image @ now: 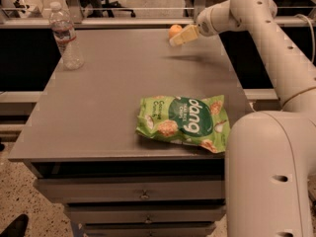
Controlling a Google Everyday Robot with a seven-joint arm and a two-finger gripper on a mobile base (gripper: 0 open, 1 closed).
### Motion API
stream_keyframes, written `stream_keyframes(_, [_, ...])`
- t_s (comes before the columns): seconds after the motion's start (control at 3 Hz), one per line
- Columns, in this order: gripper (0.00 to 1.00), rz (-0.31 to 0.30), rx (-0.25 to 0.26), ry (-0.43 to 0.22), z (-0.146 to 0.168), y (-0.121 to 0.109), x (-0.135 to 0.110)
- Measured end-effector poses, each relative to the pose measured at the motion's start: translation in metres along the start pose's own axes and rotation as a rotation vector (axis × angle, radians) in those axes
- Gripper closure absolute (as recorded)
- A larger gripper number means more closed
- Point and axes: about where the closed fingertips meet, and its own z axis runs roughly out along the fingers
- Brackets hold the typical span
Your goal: Move orange near green rice chip bag
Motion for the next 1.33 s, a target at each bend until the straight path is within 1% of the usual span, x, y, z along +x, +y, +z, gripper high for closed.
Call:
stream_keyframes(0.33, [0.00,0.086,0.016,-0.032,0.019,0.001,-0.010])
stream_keyframes(0.67, [0.00,0.143,0.009,-0.047,0.036,0.012,-0.022])
stream_keyframes(1.0, [0.00,0.167,0.003,-0.022,0.052,0.021,-0.019])
stream_keyframes(1.33, [0.00,0.177,0.009,0.004,0.059,0.021,-0.009])
